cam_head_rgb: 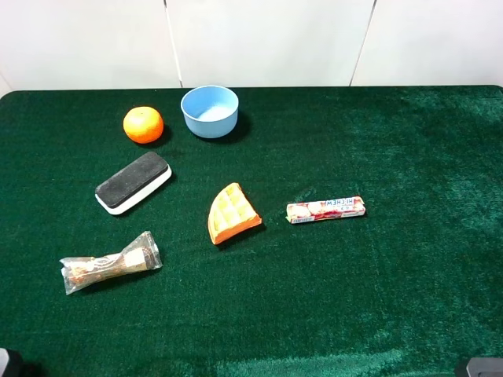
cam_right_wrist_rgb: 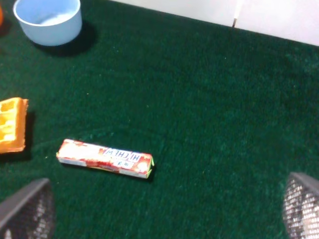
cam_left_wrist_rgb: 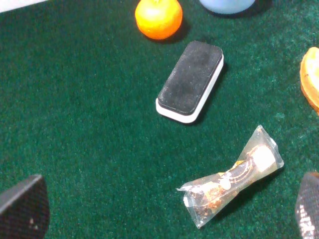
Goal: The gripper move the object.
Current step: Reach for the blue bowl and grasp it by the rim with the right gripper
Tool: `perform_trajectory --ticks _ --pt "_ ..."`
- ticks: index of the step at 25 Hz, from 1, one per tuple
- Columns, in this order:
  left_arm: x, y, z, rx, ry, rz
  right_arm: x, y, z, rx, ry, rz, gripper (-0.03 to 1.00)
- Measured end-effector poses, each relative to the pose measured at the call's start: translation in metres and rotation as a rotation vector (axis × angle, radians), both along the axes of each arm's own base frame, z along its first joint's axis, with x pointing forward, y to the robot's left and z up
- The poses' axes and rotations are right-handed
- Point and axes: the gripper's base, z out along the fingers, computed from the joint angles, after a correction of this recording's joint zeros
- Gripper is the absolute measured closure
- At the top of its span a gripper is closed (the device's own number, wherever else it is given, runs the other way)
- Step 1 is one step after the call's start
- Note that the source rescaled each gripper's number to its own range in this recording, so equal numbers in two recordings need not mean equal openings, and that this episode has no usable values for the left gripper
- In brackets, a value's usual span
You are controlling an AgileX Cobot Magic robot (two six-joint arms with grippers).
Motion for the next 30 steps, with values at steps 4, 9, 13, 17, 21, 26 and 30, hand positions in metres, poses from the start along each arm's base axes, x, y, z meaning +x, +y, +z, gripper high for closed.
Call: perform_trajectory --ticks 4,9,13,17,21,26,30 --pt "0.0 0.0 0.0 0.001 0.0 0.0 0.033 0.006 0.013 -0.029 0.054 0.008 -0.03" --pt "0.0 0.0 0.0 0.001 0.0 0.0 0.079 0.021 0.032 -0.062 0.11 0.06 -0.03" --pt "0.0 0.0 0.0 0.001 0.0 0.0 0.119 0.044 0.046 -0.09 0.135 0.135 -0.03" --pt "0.0 0.0 0.0 0.001 0.0 0.0 0.164 0.073 0.055 -0.11 0.16 0.191 -0.03" --pt "0.0 0.0 0.0 0.001 0.0 0.0 0.206 0.1 0.056 -0.146 0.167 0.227 -0.03" --pt "0.0 0.0 0.0 0.001 0.0 0.0 0.25 0.132 0.048 -0.173 0.18 0.264 -0.03" --pt "0.0 0.0 0.0 0.001 0.0 0.0 0.279 0.159 0.04 -0.179 0.182 0.296 -0.03"
